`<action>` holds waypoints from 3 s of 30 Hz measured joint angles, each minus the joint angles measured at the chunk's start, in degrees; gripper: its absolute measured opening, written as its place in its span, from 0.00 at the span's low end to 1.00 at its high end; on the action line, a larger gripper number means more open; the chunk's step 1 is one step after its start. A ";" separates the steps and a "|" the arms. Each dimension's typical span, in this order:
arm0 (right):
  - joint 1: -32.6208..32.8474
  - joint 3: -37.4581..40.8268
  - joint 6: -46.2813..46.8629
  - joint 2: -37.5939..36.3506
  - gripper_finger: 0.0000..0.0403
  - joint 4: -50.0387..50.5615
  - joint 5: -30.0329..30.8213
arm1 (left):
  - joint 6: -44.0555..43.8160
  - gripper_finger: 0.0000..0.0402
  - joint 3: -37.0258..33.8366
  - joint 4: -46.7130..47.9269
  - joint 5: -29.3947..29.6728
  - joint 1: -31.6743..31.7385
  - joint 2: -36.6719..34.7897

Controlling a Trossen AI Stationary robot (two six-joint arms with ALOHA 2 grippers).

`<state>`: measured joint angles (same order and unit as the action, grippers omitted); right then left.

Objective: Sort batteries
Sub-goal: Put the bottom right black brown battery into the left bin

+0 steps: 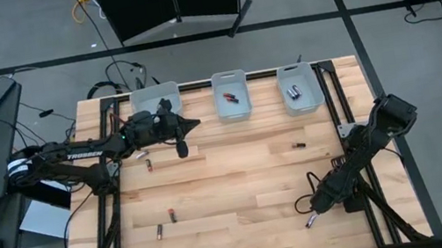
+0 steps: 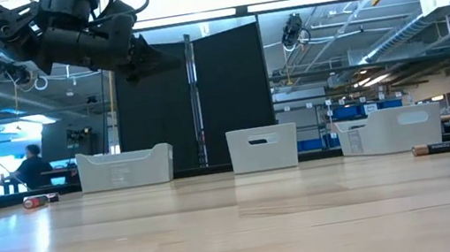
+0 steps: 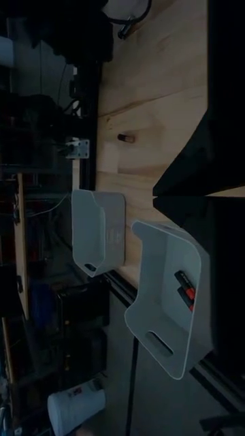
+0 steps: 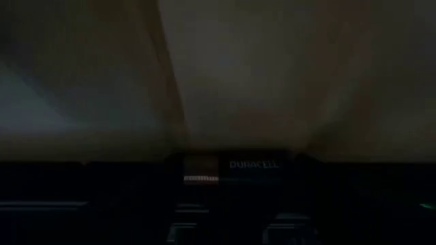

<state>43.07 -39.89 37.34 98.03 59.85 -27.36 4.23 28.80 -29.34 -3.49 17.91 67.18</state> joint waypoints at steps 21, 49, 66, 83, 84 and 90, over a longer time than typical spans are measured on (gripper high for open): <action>-4.95 -6.01 -5.00 0.31 0.58 2.03 2.89 | -4.36 0.02 0.00 0.37 -1.16 0.02 0.02; -41.43 -22.22 -49.98 -8.06 0.58 -28.81 45.36 | -36.10 0.02 0.00 -8.40 -14.75 4.22 11.01; -44.11 -22.22 -65.01 -8.10 0.58 -55.24 48.77 | -40.48 0.29 5.31 -12.36 -15.62 -0.01 13.86; -44.09 -22.22 -68.25 -8.10 0.58 -58.37 48.48 | -40.17 0.41 7.45 -12.66 -12.51 -0.81 16.34; -44.09 -22.22 -68.25 -8.10 0.58 -58.61 48.48 | -39.90 0.41 8.31 -12.86 -13.00 -0.81 17.17; -44.09 -22.22 -68.41 -8.10 0.58 -58.57 48.35 | -38.07 0.41 11.49 -12.69 -15.49 -0.83 20.17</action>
<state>-1.02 -62.11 -31.07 89.93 1.28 20.99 -33.84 40.29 -42.03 -18.98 17.08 87.35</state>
